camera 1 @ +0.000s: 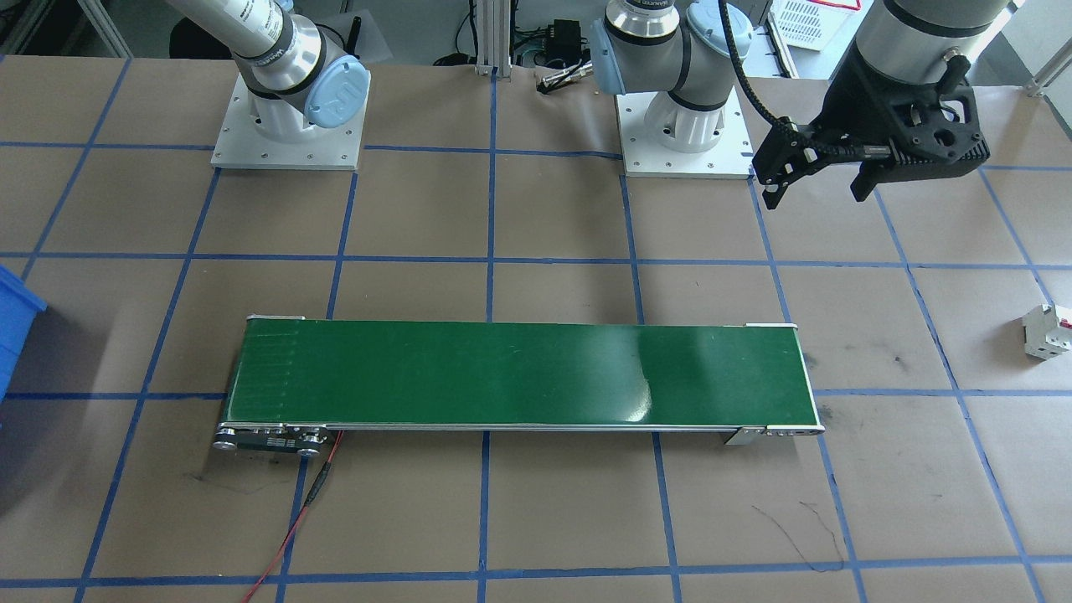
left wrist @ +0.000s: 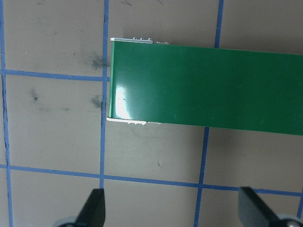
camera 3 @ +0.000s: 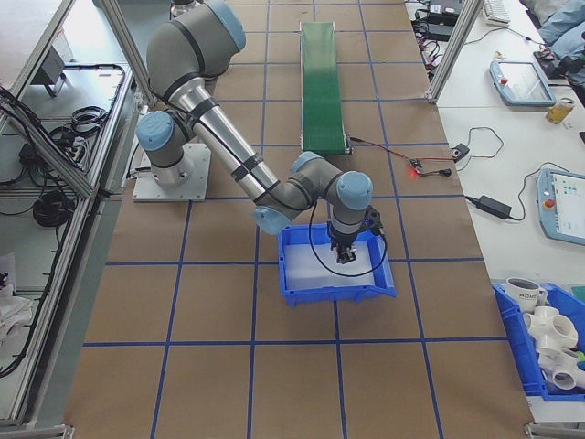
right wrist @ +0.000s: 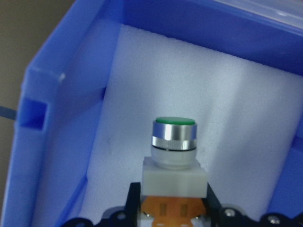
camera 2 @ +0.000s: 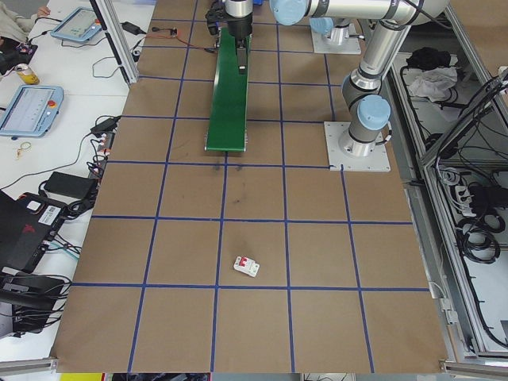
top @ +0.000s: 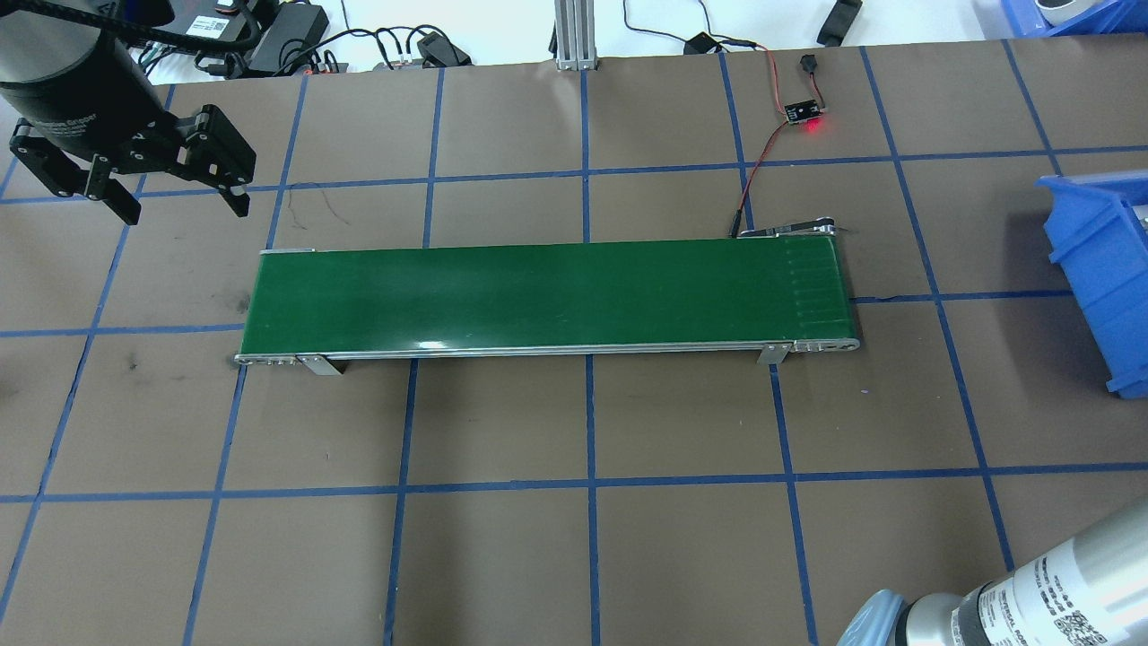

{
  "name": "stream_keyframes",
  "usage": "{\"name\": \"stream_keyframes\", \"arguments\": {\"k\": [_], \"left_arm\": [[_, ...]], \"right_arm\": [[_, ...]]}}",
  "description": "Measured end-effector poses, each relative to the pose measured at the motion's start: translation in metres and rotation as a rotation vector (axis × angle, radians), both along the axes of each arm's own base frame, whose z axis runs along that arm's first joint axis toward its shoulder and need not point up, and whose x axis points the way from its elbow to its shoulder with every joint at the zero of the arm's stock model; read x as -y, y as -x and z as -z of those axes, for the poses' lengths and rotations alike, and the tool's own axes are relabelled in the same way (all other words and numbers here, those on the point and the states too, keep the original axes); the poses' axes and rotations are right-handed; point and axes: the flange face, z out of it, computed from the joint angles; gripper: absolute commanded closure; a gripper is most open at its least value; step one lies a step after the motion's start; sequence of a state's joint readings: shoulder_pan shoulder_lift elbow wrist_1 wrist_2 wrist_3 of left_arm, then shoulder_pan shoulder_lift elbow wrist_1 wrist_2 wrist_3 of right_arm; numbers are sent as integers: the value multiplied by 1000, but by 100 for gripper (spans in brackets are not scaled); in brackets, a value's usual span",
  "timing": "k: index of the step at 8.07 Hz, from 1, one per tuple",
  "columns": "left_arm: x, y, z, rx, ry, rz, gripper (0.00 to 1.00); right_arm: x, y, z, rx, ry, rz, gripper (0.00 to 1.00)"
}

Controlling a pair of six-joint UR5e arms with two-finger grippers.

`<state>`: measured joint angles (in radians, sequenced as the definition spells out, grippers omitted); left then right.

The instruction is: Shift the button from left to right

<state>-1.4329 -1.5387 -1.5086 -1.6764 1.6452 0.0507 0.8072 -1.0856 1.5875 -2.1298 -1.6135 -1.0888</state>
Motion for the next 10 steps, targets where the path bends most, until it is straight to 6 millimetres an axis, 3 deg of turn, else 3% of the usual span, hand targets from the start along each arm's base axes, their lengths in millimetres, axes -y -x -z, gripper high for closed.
{"name": "stream_keyframes", "arguments": {"k": [2, 3, 4, 6, 7, 8, 10], "left_arm": [[0, 0, 1, 0, 0, -6, 0], [0, 0, 1, 0, 0, -5, 0], [1, 0, 1, 0, -1, -4, 0], [0, -1, 1, 1, -1, -4, 0], [-1, -1, 0, 1, 1, -6, 0], [-1, -1, -1, 1, 2, -7, 0], [-2, -1, -1, 2, 1, -7, 0]], "right_arm": [[-10, 8, -4, -11, 7, -36, 0], [-15, 7, -21, -21, 12, -45, 0], [-26, -2, -57, -21, 18, -55, 0], [-47, -39, -154, -52, 68, -79, 0], [-53, -65, -191, -51, 83, -91, 0], [-52, -104, -218, -48, 96, -86, 0], [-34, -215, -245, -36, 115, -88, 0]]}}
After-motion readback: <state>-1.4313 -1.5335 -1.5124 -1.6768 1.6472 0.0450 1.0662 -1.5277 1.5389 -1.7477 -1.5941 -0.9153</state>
